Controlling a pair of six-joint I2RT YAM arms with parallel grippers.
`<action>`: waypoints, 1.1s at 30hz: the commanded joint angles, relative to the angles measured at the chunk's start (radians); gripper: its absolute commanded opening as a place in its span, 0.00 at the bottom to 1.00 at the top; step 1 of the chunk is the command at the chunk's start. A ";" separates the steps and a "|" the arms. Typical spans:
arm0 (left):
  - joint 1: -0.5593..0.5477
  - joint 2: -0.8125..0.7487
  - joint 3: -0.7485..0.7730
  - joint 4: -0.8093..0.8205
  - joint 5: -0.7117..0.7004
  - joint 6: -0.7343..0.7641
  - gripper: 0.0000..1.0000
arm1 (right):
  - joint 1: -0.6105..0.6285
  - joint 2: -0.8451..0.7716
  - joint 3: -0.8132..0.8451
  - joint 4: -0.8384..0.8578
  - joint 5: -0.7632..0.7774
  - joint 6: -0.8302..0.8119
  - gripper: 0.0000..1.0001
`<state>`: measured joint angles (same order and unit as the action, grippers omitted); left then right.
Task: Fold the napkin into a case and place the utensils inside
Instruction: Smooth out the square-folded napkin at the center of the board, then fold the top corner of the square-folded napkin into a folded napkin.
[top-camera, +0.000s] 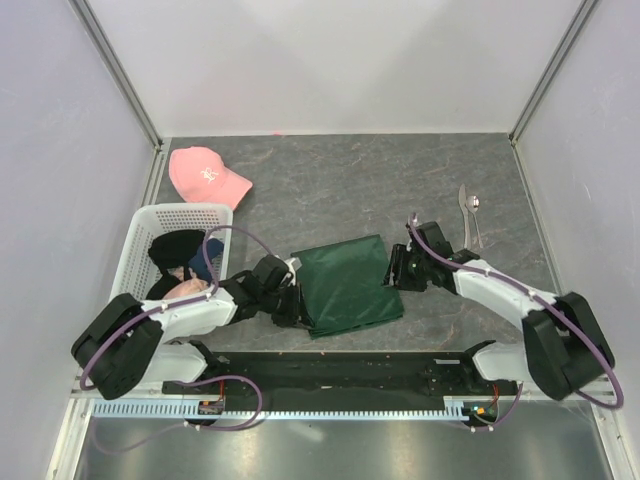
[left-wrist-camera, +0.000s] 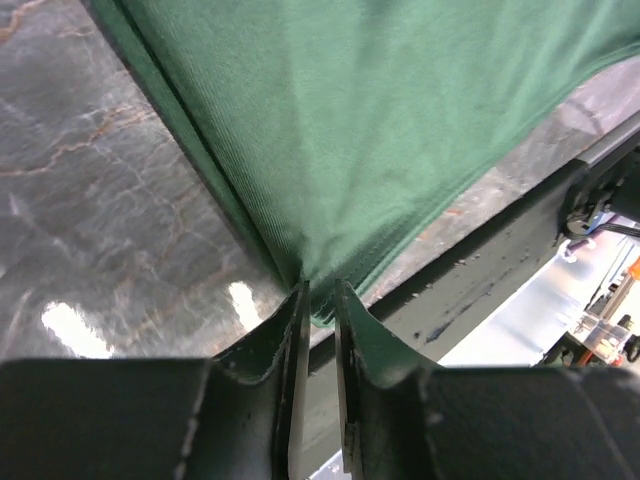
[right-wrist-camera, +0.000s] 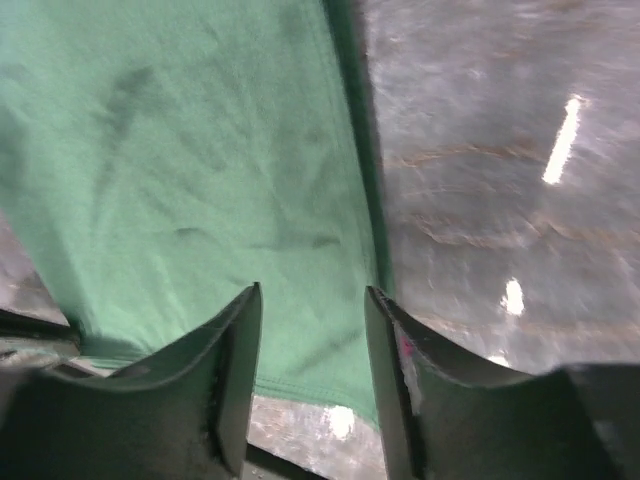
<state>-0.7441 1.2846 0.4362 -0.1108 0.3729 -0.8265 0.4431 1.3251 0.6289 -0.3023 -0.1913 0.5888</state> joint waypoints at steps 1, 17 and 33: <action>-0.006 -0.079 0.073 -0.050 -0.006 0.026 0.24 | 0.002 -0.130 -0.001 -0.148 0.098 0.048 0.56; -0.006 -0.064 0.073 -0.018 0.017 0.000 0.22 | 0.000 -0.257 -0.126 -0.204 0.058 0.114 0.37; -0.008 -0.061 0.035 0.005 0.018 -0.017 0.22 | 0.000 -0.264 -0.149 -0.150 0.010 0.128 0.10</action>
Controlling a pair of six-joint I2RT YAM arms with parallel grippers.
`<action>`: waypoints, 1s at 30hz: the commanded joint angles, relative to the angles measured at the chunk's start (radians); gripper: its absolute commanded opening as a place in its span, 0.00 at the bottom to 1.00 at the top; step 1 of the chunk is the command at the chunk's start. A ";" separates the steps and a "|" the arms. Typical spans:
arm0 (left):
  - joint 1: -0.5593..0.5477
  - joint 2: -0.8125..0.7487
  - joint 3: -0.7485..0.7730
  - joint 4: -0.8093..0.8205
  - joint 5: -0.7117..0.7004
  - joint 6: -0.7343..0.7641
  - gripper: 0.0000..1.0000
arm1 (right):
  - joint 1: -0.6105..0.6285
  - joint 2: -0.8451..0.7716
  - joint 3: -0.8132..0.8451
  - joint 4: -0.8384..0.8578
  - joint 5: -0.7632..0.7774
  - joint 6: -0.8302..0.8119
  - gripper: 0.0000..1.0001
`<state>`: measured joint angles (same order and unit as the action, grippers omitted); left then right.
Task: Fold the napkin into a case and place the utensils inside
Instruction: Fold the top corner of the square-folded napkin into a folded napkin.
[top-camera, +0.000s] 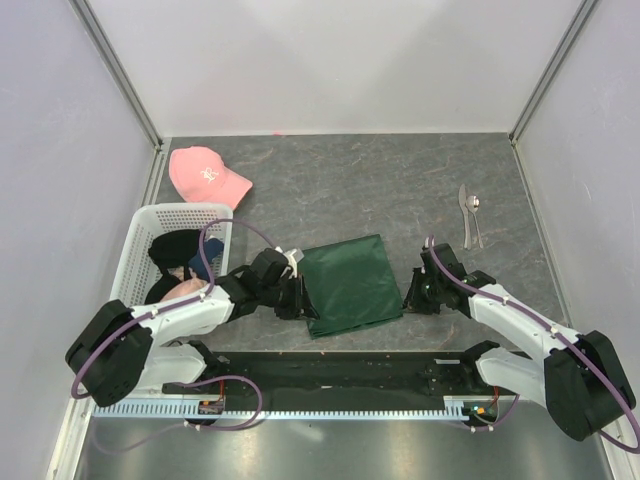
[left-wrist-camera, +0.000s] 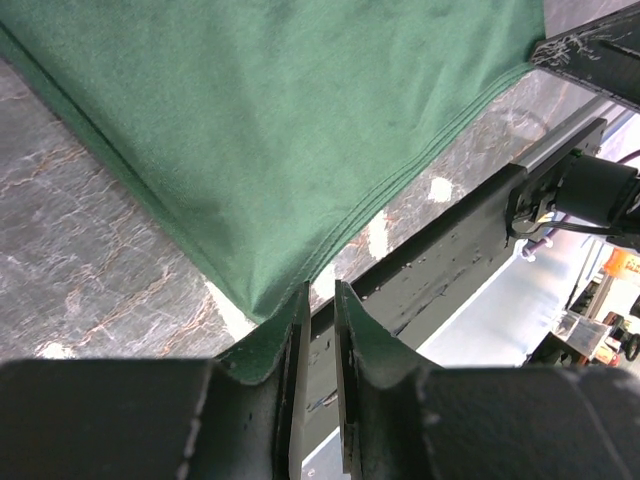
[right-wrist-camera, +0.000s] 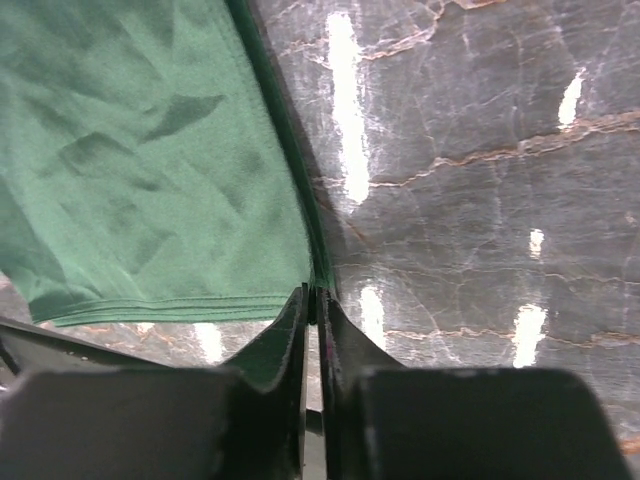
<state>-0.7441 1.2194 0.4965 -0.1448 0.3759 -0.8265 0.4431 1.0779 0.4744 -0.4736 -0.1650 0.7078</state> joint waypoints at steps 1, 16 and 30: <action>-0.008 0.005 -0.030 0.043 0.017 -0.019 0.22 | 0.000 -0.018 0.007 0.018 -0.021 0.009 0.06; -0.051 0.045 -0.073 0.106 0.017 -0.054 0.20 | 0.020 0.019 0.107 0.039 -0.110 -0.001 0.00; -0.063 0.055 -0.122 0.140 -0.008 -0.082 0.18 | 0.134 0.368 0.312 0.329 -0.217 0.071 0.00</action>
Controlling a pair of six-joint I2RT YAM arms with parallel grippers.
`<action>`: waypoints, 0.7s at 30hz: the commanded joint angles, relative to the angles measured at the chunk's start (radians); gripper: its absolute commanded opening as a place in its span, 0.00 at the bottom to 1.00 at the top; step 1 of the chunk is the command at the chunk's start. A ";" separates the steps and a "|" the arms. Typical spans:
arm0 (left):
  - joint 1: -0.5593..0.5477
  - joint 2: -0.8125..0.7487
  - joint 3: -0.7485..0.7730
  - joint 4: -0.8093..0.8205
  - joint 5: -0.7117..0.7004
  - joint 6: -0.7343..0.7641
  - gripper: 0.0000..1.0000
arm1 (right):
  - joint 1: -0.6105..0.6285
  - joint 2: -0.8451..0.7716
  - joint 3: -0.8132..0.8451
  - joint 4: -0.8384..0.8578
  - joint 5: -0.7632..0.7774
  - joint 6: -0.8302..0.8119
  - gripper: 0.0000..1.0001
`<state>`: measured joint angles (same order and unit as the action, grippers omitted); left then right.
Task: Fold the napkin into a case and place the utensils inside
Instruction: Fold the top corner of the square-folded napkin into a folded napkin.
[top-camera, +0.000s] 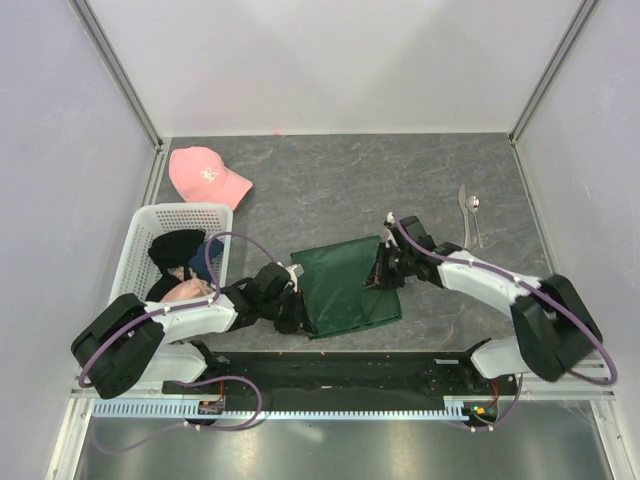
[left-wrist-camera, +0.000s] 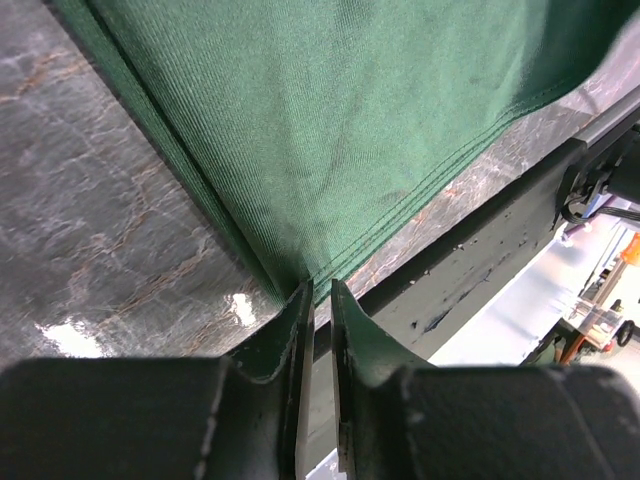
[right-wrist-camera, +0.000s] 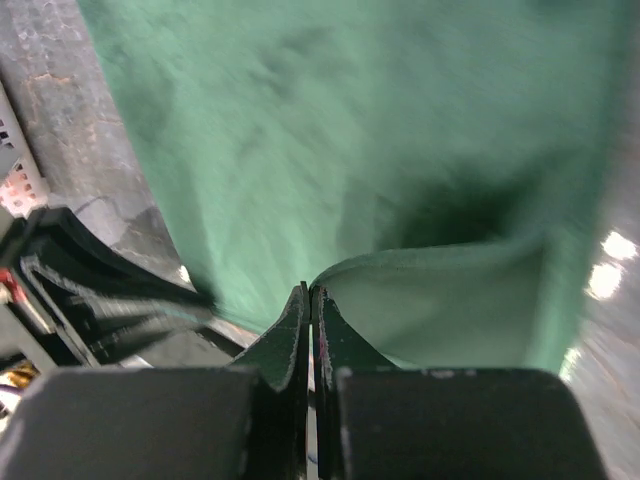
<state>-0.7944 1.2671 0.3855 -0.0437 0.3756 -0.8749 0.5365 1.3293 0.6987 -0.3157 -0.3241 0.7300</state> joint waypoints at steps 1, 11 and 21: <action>-0.014 0.005 -0.014 0.039 -0.012 -0.035 0.18 | 0.049 0.146 0.111 0.187 -0.058 0.051 0.00; -0.023 0.012 -0.030 0.039 -0.043 -0.041 0.17 | 0.120 0.523 0.465 0.239 -0.099 0.042 0.00; -0.035 0.008 -0.039 0.039 -0.056 -0.052 0.17 | 0.131 0.663 0.571 0.270 -0.121 0.054 0.00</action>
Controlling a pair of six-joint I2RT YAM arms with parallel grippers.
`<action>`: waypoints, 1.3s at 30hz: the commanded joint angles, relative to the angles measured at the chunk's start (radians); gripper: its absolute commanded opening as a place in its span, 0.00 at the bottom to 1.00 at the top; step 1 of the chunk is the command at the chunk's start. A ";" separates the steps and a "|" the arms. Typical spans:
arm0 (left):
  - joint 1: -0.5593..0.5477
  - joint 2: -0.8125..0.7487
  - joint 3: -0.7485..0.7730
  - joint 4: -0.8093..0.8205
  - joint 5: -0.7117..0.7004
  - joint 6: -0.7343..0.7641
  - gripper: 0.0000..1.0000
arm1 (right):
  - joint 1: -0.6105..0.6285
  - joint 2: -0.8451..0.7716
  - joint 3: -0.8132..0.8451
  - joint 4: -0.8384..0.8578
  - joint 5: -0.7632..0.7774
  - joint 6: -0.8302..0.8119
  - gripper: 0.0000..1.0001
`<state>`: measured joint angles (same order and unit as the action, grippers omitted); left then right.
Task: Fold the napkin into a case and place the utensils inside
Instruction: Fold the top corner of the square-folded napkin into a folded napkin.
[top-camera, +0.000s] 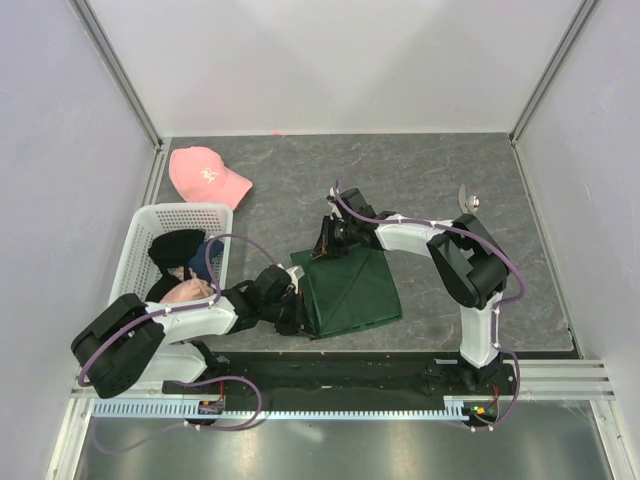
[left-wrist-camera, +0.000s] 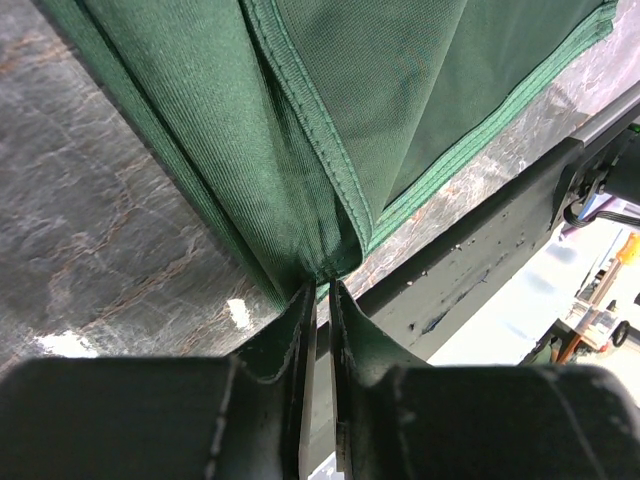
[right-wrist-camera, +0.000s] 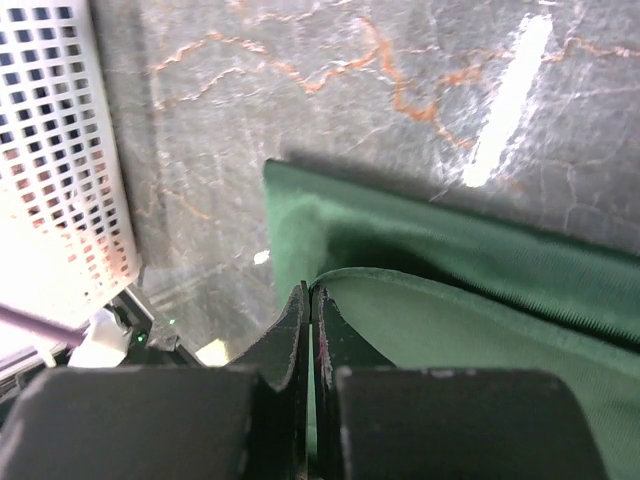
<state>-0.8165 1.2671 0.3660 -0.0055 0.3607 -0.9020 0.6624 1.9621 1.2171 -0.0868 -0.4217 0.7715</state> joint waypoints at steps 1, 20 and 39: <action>-0.016 0.006 -0.019 0.002 -0.043 -0.026 0.17 | 0.006 0.046 0.062 0.042 -0.023 0.012 0.00; -0.027 -0.052 -0.042 -0.010 -0.065 -0.046 0.17 | 0.005 0.110 0.125 0.033 0.001 0.012 0.00; -0.027 -0.282 0.056 -0.195 -0.123 -0.041 0.30 | 0.002 0.146 0.171 0.030 -0.003 0.006 0.18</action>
<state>-0.8394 0.9703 0.3618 -0.1612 0.2630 -0.9318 0.6640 2.0949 1.3334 -0.0757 -0.4282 0.7815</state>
